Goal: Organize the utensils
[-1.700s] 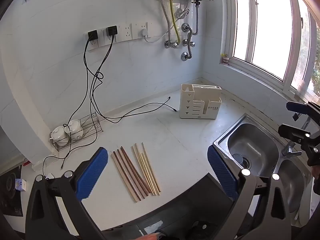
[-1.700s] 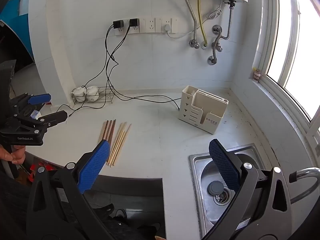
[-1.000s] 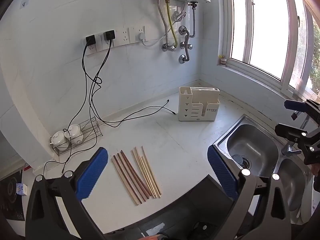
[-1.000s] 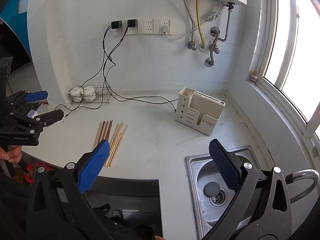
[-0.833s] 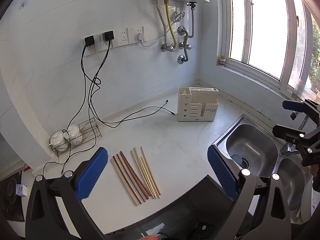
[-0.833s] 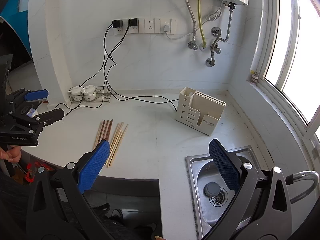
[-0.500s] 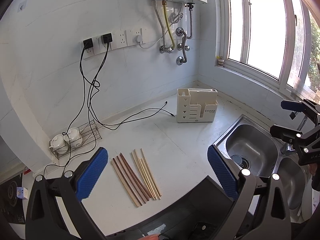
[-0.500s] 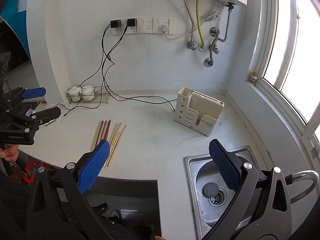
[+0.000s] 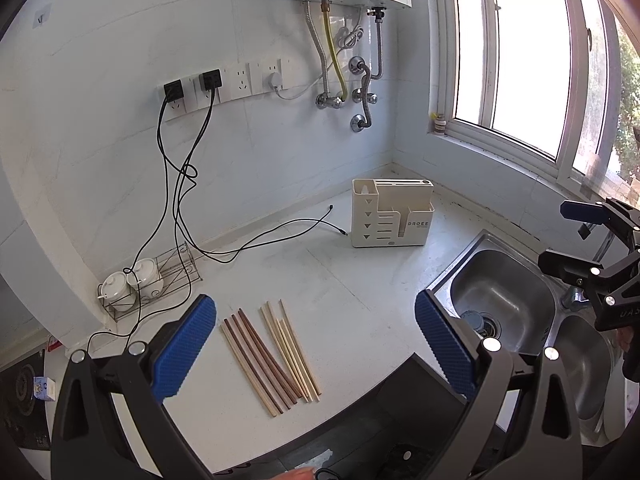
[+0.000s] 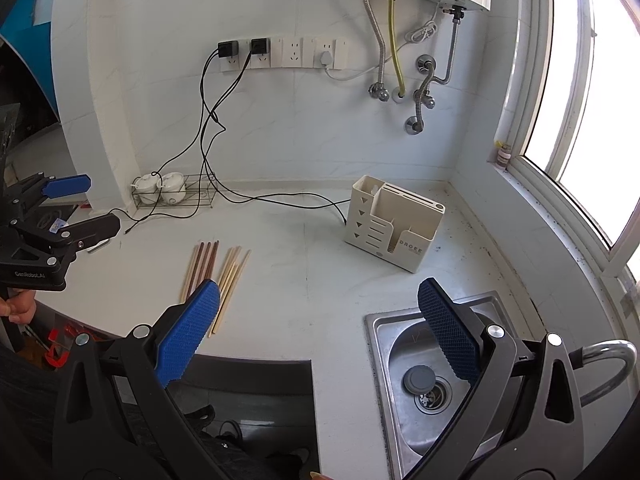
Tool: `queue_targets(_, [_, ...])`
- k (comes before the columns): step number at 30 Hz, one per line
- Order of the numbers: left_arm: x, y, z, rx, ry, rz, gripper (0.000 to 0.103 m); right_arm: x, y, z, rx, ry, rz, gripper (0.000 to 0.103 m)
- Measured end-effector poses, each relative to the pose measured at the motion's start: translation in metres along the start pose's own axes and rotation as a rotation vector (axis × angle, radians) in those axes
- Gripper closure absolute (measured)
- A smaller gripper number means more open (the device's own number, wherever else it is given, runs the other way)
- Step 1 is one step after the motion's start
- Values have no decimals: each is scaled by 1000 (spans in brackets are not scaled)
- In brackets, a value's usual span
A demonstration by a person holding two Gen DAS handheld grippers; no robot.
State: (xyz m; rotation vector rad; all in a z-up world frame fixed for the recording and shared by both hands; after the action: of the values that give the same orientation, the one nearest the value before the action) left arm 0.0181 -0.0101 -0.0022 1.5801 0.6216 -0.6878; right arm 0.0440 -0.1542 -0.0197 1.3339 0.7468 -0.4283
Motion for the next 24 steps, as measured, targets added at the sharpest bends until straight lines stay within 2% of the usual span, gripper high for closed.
queue_targets(24, [1,5,-4,-5,6,1,5,3,1,2,4,-2,4,8])
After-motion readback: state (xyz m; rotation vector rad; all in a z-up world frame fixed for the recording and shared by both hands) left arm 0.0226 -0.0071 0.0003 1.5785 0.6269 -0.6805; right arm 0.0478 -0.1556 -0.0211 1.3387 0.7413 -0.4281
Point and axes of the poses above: each gripper's, at about its wrist camera, not at the fingertips, and x roughly the way its jaws point, z to its right, y to its top, the point moved 2 cm from there along x, roughly the way its jaws point, and after that the axes turned 9 degrees about -z, right-handed, at the moved point
